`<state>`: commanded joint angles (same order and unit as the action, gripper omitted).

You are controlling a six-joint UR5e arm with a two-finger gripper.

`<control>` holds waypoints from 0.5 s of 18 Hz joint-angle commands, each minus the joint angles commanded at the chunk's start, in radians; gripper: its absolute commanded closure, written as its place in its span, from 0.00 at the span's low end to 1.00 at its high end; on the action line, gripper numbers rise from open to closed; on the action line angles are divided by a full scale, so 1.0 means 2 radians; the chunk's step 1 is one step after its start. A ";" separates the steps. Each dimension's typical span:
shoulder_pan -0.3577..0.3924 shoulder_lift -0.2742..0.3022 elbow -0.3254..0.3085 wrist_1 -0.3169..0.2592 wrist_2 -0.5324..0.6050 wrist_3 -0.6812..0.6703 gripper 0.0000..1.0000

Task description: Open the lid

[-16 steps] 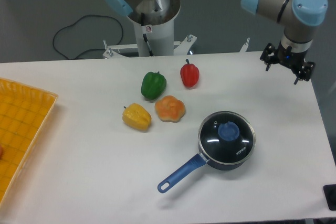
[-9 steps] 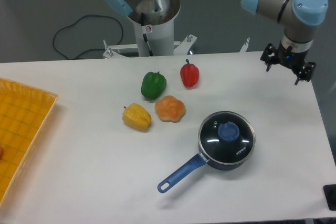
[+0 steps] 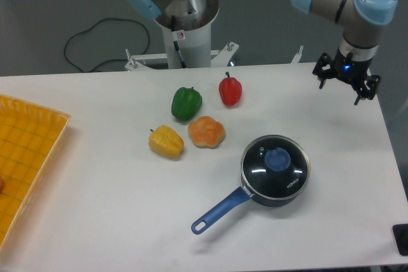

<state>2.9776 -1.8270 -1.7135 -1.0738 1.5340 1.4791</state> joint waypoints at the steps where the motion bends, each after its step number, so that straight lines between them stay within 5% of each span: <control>1: -0.006 0.000 -0.001 -0.001 0.001 -0.015 0.00; 9: -0.046 0.012 -0.012 -0.001 0.001 -0.100 0.00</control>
<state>2.8855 -1.8024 -1.7380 -1.0753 1.5355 1.2795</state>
